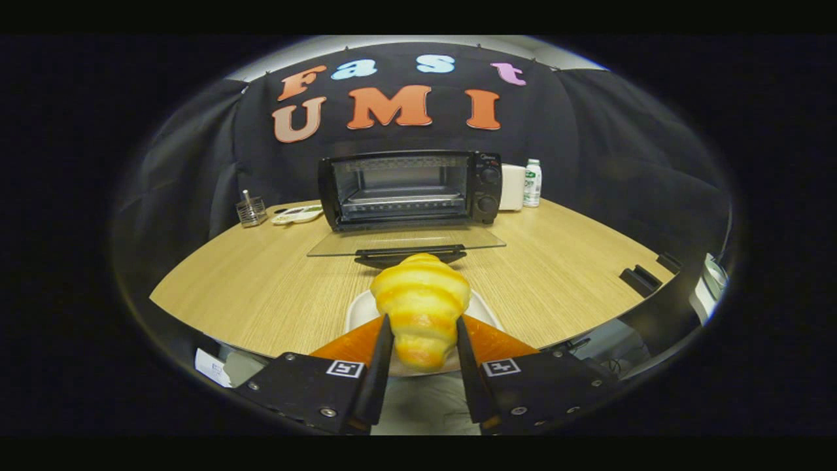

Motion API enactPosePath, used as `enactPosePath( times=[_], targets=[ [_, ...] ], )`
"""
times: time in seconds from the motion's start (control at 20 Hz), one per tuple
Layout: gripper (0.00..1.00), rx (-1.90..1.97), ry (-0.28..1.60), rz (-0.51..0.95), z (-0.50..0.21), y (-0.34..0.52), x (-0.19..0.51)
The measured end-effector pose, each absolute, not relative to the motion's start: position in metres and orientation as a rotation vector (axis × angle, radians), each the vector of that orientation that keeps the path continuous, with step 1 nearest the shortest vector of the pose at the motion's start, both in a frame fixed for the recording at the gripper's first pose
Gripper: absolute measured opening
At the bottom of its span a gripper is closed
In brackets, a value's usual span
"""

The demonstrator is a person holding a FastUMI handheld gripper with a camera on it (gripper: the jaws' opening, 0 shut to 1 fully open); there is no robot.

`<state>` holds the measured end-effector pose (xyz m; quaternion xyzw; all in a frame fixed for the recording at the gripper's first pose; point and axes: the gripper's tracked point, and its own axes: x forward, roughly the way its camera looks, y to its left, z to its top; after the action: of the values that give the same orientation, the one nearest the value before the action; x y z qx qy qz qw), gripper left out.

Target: Open the toaster oven, put the food inside, and close the toaster oven door.

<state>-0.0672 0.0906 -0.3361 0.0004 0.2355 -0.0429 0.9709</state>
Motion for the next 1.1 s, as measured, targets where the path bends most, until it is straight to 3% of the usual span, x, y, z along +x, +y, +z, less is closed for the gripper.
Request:
enactPosePath(
  times=[0.5, 1.1],
  targets=[
    [0.51, -0.038, 0.354, -0.032, -0.273, 0.090, 0.007],
    [0.51, -0.016, 0.347, -0.015, -0.274, 0.109, 0.143]
  ],
)
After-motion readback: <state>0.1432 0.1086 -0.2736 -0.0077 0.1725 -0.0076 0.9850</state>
